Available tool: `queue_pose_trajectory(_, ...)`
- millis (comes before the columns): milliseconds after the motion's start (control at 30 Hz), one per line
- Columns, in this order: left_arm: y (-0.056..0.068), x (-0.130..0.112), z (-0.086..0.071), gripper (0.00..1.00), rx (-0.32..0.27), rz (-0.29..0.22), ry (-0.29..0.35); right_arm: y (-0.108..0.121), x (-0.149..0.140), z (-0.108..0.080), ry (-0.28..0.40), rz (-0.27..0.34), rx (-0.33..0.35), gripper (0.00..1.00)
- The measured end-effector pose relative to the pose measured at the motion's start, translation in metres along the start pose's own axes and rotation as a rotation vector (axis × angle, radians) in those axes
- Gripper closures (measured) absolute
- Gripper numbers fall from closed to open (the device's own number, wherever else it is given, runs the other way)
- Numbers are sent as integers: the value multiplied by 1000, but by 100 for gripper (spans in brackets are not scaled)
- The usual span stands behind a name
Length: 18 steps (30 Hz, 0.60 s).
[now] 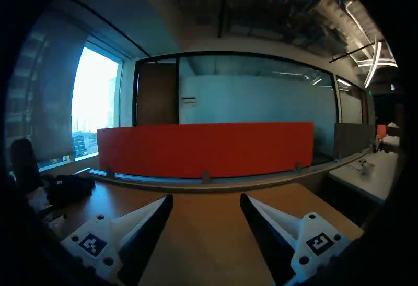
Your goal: Fold towel
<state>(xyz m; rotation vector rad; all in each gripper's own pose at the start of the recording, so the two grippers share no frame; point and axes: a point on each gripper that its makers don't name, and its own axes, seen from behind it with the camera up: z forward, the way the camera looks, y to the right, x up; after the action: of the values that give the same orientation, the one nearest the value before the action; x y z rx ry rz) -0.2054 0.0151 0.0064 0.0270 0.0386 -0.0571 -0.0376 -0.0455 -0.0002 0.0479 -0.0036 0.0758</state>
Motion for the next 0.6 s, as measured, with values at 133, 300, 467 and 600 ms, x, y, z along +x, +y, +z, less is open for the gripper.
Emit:
queue_pose_trajectory(133, 0, -1, 0, 7, 0, -1, -2, 0, 0, 0, 4, -7, 0, 1)
queue_pose_trajectory(300, 1, -1, 0, 7, 1, 0, -2, 3, 1, 0, 13, -31, -4, 1)
queue_pose_trajectory(467, 1, -1, 0, 7, 1, -1, -2, 9, 8, -1, 38, -55, -19, 1)
queue_pose_trajectory(600, 2, -2, 1, 7, 1, 0, -2, 15, 11, -1, 57, -64, -33, 0)
